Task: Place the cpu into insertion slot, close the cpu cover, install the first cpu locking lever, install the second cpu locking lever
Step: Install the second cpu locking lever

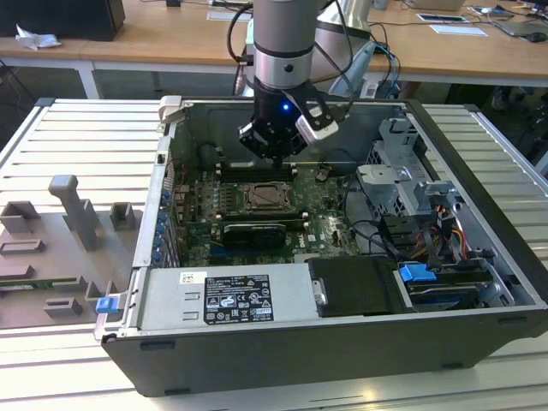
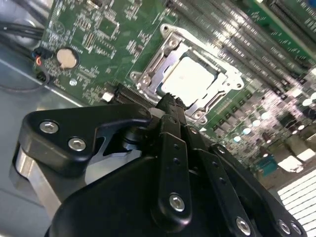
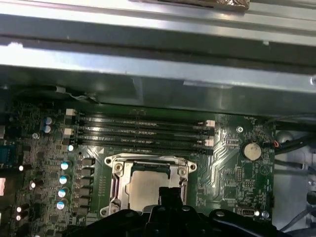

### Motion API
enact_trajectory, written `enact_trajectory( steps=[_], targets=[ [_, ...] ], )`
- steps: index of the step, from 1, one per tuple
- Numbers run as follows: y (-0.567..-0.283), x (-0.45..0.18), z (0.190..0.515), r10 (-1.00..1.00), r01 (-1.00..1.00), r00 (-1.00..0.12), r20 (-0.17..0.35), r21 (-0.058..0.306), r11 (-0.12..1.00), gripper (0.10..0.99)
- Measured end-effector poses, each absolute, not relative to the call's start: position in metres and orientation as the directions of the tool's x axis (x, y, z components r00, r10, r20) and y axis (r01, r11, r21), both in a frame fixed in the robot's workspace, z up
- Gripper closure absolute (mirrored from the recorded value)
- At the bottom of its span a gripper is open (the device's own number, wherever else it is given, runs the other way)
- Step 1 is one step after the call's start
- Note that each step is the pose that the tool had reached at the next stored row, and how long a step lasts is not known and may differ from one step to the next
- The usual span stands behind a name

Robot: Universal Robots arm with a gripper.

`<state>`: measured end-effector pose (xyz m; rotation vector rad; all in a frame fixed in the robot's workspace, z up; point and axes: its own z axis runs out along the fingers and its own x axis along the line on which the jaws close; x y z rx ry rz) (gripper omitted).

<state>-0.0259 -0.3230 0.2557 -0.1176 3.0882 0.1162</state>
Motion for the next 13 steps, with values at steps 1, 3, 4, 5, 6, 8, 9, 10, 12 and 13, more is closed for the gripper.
enact_trajectory(
  steps=[1, 3, 4, 5, 6, 8, 9, 10, 12, 13],
  targets=[
    [-0.325, -0.026, 0.256, -0.074, -0.078, -0.996, -0.052, 0.073, 0.994, 0.980],
    [-0.329, -0.026, 0.256, -0.074, -0.077, -0.996, -0.046, 0.073, 0.994, 0.980],
    [-0.329, -0.026, 0.256, -0.074, -0.077, -0.997, -0.037, 0.074, 0.994, 0.980],
    [-0.329, -0.026, 0.256, -0.074, -0.076, -0.997, -0.026, 0.075, 0.994, 0.980],
    [-0.330, -0.026, 0.256, -0.074, -0.075, -0.997, -0.019, 0.076, 0.994, 0.980],
    [-0.333, -0.026, 0.255, -0.074, -0.075, -0.997, -0.012, 0.076, 0.994, 0.980],
    [-0.335, -0.026, 0.255, -0.074, -0.075, -0.997, -0.012, 0.076, 0.994, 0.980],
    [-0.337, -0.026, 0.255, -0.074, -0.075, -0.997, -0.012, 0.076, 0.994, 0.980],
    [-0.341, -0.026, 0.255, -0.074, -0.075, -0.997, -0.012, 0.076, 0.994, 0.980],
    [-0.343, -0.026, 0.255, -0.074, -0.075, -0.997, -0.012, 0.076, 0.994, 0.980]
  ],
)
